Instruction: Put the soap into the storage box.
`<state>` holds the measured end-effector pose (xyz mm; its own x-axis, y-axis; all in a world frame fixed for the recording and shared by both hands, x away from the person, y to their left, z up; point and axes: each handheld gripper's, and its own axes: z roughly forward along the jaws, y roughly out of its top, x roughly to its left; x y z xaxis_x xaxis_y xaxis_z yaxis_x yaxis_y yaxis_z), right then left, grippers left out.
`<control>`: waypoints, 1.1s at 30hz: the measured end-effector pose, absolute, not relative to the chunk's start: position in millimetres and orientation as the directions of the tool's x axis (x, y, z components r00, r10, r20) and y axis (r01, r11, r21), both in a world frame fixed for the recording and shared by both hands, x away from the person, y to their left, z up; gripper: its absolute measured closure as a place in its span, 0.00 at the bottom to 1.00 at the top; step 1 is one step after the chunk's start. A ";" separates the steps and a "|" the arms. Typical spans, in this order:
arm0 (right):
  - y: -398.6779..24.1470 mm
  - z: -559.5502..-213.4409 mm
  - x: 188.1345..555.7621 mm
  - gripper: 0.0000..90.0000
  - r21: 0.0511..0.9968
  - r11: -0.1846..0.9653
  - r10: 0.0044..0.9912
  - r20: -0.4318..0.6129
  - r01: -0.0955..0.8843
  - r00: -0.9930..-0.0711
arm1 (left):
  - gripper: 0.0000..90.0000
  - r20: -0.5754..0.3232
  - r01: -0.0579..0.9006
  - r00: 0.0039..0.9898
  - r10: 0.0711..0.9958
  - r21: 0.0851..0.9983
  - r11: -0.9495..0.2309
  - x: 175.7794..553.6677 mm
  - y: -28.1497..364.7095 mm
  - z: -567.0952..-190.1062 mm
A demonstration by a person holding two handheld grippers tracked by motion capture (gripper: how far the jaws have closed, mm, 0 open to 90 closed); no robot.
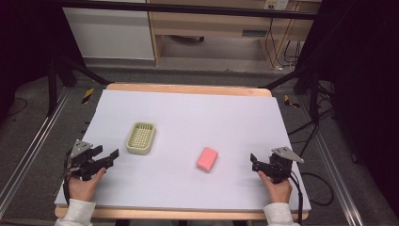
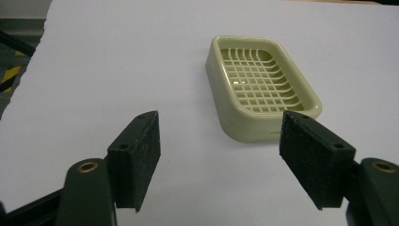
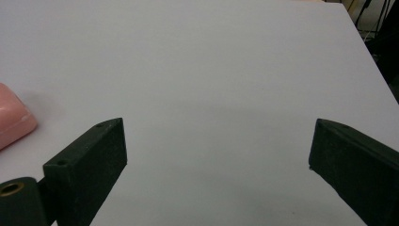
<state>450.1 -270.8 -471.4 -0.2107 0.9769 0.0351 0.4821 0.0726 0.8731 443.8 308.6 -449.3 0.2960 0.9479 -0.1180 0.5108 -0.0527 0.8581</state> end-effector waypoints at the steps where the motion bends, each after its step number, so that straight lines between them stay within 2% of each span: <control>1: -270.8 -471.3 449.9 0.06 0.874 0.074 0.977 0.033 0.480 -0.211 | 0.33 -0.118 0.511 0.296 0.948 0.858 -0.053 443.8 308.6 -449.3; 21: -269.7 -469.3 447.3 0.06 0.879 0.082 0.978 0.020 0.470 -0.208 | 0.32 -0.122 0.481 0.374 0.919 0.873 -0.080 438.2 281.2 -432.8; 33: -267.3 -467.8 447.1 0.05 0.879 0.077 0.978 0.026 0.470 -0.209 | 0.31 -0.099 0.480 0.432 0.897 0.867 -0.136 439.9 260.8 -428.6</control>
